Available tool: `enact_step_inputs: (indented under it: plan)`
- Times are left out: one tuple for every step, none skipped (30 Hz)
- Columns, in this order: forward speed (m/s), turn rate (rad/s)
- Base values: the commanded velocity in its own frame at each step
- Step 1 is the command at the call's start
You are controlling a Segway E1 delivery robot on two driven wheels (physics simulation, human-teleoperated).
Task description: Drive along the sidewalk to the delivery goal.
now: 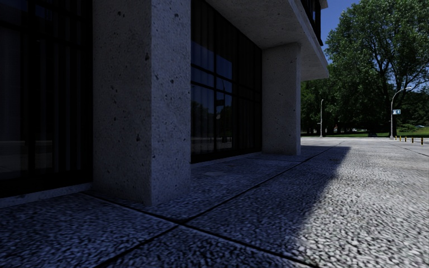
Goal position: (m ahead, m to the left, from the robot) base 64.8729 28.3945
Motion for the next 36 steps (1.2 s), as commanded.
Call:
enact_step_inputs:
  plan:
    - [0.0,0.0]
    - [0.0,0.0]
    - [0.0,0.0]
    - [0.0,0.0]
    - [0.0,0.0]
    - [0.0,0.0]
    - [0.0,0.0]
    - [0.0,0.0]
    - [0.0,0.0]
    - [0.0,0.0]
    - [0.0,0.0]
    - [0.0,0.0]
    - [0.0,0.0]
    - [0.0,0.0]
    - [0.0,0.0]
    - [0.0,0.0]
    - [0.0,0.0]
    - [0.0,0.0]
    - [0.0,0.0]
    - [0.0,0.0]
    - [0.0,0.0]
    - [0.0,0.0]
    - [0.0,0.0]
    - [0.0,0.0]
    - [0.0,0.0]
    - [0.0,0.0]
    - [0.0,0.0]
    - [0.0,0.0]
    - [0.0,0.0]
    - [0.0,0.0]
    - [1.02,0.0]
    - [2.0,0.0]
    - [2.0,0.0]
    - [2.0,0.0]
    - [2.0,0.0]
    - [2.0,0.0]
